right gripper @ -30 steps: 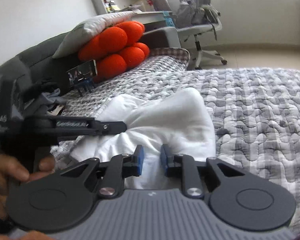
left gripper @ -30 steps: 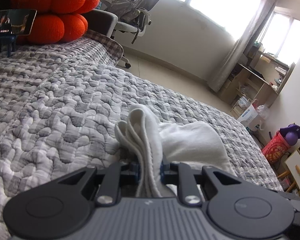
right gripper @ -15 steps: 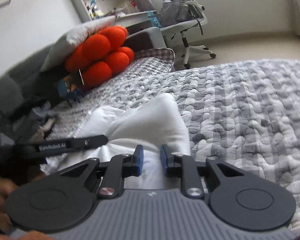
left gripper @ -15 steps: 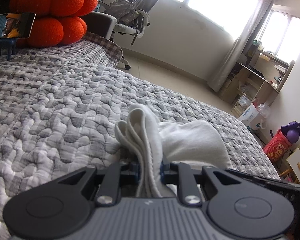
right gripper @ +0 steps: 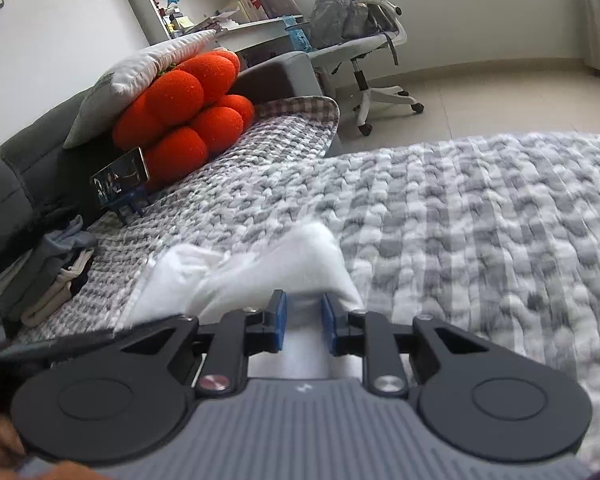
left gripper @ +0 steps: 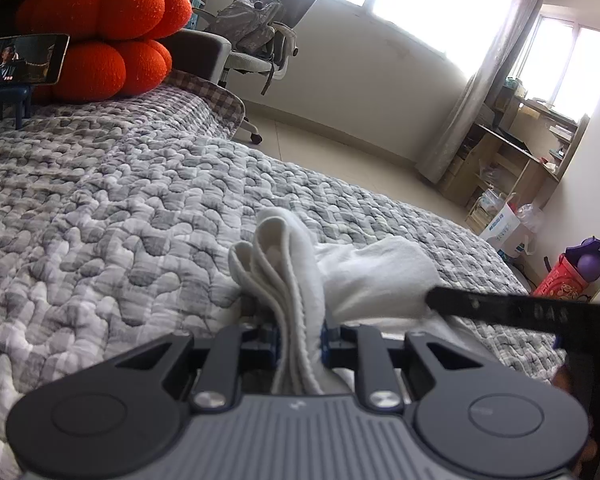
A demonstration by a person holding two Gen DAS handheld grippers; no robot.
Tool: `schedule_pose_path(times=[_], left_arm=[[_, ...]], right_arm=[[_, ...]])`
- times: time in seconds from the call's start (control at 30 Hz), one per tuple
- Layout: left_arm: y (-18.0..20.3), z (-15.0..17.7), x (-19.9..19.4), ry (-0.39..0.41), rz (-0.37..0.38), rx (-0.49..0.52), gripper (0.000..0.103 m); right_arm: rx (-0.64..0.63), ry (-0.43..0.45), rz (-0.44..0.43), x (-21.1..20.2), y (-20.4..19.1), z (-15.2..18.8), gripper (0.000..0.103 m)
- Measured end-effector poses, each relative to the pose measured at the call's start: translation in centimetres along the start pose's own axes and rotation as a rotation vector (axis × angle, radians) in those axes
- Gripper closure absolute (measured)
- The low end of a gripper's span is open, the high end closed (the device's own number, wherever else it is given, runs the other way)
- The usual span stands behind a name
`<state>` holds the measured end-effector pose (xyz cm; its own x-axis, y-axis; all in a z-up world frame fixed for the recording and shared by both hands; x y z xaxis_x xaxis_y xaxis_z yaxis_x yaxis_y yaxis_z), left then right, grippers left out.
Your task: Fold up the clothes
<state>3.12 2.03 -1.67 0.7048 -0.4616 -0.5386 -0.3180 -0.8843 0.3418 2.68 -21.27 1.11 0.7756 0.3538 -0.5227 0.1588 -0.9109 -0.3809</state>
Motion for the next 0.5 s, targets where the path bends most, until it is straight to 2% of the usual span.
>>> schedule_pose_path(times=[0.23,0.27,0.3,0.33,0.5], left_arm=[[0.1,0.1,0.0,0.001,0.001,-0.002,0.084],[0.1,0.1,0.0,0.001,0.0,-0.001,0.084],[0.1,0.1,-0.1,0.001,0.0,0.0,0.084],[0.1,0.1,-0.1,0.002,0.0,0.0,0.084],[0.0,0.1,0.0,0.002,0.005,-0.007,0.084]], right_arm=[[0.013,0.013,0.005,1.4,0.7,-1.2,0.079],[0.011,0.016,0.019,1.5,0.9,-1.2,0.077],[0.009,0.019,0.033,1.6,1.0,-1.3,0.069],[0.007,0.018,0.048,1.8,1.1,-1.3,0.066],[0.026,0.04,0.051,0.9,1.5,-0.9,0.066]])
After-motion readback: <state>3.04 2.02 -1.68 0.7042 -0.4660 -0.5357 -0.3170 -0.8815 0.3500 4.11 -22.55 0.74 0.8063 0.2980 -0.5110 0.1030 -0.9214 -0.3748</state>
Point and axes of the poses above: each gripper's, at about its wrist camera, not at the fingertips, and x roughly the way its jaws point, y to its right, z to its underside, the point moved 4 cm from there along x, roughly the way its jaws point
